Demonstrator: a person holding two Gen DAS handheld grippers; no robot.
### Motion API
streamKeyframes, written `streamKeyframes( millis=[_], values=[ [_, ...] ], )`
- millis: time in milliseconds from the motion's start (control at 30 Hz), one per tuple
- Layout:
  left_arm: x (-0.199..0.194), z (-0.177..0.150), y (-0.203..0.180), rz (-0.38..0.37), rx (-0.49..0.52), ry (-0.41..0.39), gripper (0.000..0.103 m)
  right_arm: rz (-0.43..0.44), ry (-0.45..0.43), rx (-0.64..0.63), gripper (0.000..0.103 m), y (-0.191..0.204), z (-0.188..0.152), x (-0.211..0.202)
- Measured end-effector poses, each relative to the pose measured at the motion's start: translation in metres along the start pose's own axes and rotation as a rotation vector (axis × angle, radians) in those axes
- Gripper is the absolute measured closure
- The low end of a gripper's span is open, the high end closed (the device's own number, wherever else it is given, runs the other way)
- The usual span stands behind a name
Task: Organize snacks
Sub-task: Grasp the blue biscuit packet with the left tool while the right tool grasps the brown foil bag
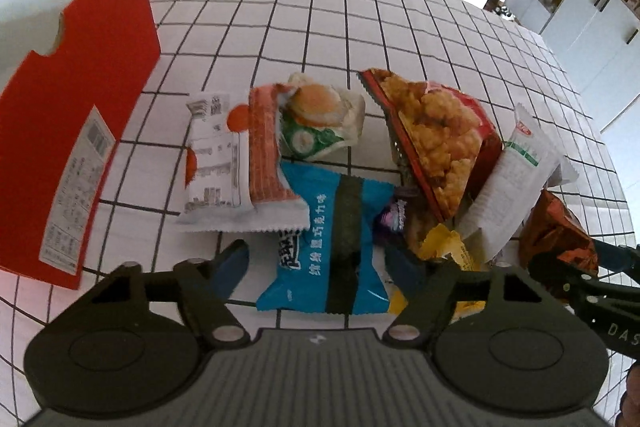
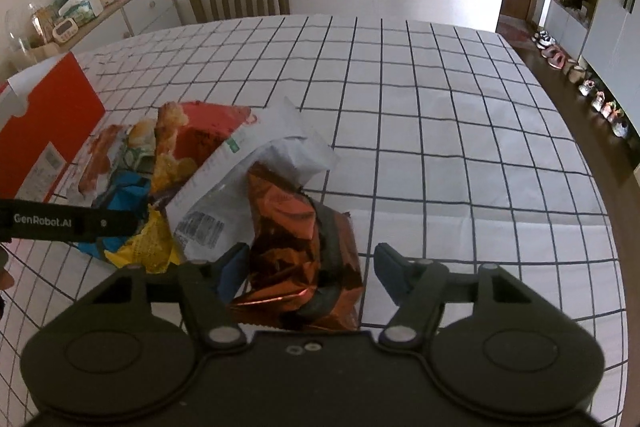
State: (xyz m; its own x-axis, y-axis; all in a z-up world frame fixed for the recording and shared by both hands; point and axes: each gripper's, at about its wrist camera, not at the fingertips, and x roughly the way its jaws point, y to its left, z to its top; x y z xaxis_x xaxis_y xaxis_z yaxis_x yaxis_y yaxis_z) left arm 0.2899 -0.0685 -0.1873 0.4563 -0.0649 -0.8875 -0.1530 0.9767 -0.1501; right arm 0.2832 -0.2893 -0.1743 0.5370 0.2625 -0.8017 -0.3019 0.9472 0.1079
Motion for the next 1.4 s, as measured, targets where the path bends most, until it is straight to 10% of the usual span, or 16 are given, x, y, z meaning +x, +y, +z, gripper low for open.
streamKeyframes(
  millis=[367, 1400],
  values=[
    [-0.006, -0.002, 0.000, -0.033, -0.020, 0.004, 0.058, 0.001, 0.013, 0.007, 0.046, 0.003, -0.005, -0.002],
    [-0.103, -0.051, 0.009, -0.145, -0.003, -0.026, 0.061, 0.066, -0.113, 0.001, 0.059, 0.023, -0.025, -0.109]
  ],
)
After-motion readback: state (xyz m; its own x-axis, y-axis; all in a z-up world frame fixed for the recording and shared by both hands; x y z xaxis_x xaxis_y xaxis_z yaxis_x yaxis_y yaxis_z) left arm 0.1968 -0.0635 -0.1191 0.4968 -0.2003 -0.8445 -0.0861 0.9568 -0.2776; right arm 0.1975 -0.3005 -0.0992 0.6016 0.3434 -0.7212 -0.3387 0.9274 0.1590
